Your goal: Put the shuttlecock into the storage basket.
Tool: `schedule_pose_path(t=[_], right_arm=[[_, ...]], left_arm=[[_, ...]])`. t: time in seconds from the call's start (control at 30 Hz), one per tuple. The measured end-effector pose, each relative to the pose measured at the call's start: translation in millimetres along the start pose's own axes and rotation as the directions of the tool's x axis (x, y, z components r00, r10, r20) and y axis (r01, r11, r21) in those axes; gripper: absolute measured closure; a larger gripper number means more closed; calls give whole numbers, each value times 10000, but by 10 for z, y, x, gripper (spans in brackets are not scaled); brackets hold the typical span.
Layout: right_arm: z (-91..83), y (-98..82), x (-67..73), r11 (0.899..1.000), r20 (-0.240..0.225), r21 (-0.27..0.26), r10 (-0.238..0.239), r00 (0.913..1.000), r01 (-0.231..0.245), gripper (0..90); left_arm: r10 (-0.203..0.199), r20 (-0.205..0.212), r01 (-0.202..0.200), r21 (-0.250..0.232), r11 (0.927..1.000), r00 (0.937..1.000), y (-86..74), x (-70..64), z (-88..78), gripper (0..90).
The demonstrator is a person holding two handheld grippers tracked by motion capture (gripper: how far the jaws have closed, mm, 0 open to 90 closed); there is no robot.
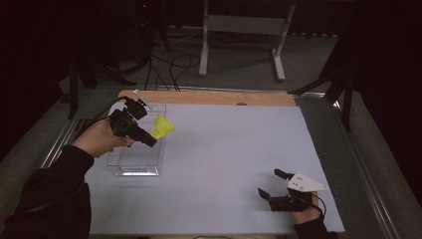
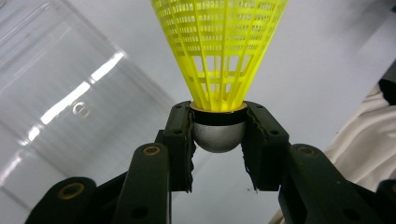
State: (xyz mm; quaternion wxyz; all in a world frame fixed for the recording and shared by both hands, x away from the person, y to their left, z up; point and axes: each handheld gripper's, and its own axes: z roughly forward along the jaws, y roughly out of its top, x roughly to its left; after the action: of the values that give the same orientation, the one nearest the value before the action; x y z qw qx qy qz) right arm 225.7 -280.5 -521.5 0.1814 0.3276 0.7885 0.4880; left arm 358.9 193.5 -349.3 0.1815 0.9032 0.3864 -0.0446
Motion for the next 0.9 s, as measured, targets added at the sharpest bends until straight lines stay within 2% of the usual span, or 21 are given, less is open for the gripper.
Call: schedule_pose_path(t=[0.1,0.2,0.27,0.37,0.47,0.5,0.53,0.6,0.63,0.67,0.7,0.73,0.77,0.8,0.83,0.87,0.9], right_arm=[[-1,2,2,10000,-4,16,-2,10000,2,98],[0,2,3,10000,-17,25,-1,10000,1,98],[3,1,4,10000,-32,36,10,10000,-10,98],[5,3,7,10000,-21,36,-1,10000,1,97],[4,7,10,10000,-20,11,13,10000,-13,98],[4,7,10,10000,-20,11,13,10000,-13,98],[4,7,11,10000,-14,13,2,10000,-2,98],[4,8,12,10000,-11,17,16,10000,-16,98],[4,8,11,10000,-8,17,2,10000,-2,98],[4,8,12,10000,-13,13,3,10000,-3,98],[4,8,12,10000,-13,13,3,10000,-3,98],[3,10,14,10000,-8,5,-15,10000,15,98],[3,10,14,10000,-8,5,-15,10000,15,98],[1,9,14,10000,-12,11,-9,10000,9,98],[1,9,14,10000,-12,11,-9,10000,9,98],[3,7,9,10000,-13,23,3,10000,-3,98],[3,7,9,10000,-13,23,3,10000,-3,98]], left_arm=[[-404,-206,402,-109,9991,9990,-84,93,-47,657],[-582,-325,577,-164,9982,9978,-125,133,-74,657],[-905,-434,895,-233,9957,9950,-178,188,-88,657],[-1090,-493,1077,-288,9938,9928,-214,222,-93,657],[-1468,-674,1442,-408,9887,9869,-289,300,-114,657],[-1468,-674,1442,-408,9887,9869,-289,300,-114,657],[-1688,-788,1655,-470,9851,9825,-324,337,-117,657],[-1762,-830,1727,-479,9838,9809,-344,353,-109,657],[-1933,-872,1894,-514,9806,9773,-364,375,-101,657],[-2157,-1026,2107,-577,9758,9711,-410,417,-82,657],[-2157,-1026,2107,-577,9758,9711,-410,417,-82,657],[-2547,-981,2477,-783,9657,9620,-462,458,-60,657],[-2547,-981,2477,-783,9657,9620,-462,458,-60,657],[-2731,-954,2652,-873,9602,9573,-511,487,-23,657],[-2731,-954,2652,-873,9602,9573,-511,487,-23,657],[-2821,-1170,2727,-905,9578,9522,-549,503,-3,657],[-2821,-1170,2727,-905,9578,9522,-549,503,-3,657]])
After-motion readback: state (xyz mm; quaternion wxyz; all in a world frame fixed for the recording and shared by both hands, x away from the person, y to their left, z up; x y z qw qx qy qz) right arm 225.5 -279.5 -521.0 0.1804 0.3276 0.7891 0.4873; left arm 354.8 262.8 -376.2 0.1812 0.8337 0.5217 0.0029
